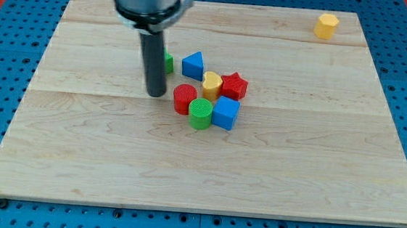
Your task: Push the green star into the red circle
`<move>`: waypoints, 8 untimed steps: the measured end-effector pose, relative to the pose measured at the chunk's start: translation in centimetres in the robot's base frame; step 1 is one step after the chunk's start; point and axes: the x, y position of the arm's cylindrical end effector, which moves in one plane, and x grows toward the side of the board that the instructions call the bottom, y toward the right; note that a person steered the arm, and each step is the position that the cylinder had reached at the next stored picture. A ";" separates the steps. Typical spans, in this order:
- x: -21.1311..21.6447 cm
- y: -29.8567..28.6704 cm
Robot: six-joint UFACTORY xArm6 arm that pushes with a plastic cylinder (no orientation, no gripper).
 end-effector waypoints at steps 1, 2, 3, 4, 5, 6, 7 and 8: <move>-0.3 -5.3; -3.1 -10.2; -9.3 -10.9; -12.5 -8.5; -10.0 -3.0; -6.9 1.3; -5.9 4.1; -6.8 3.0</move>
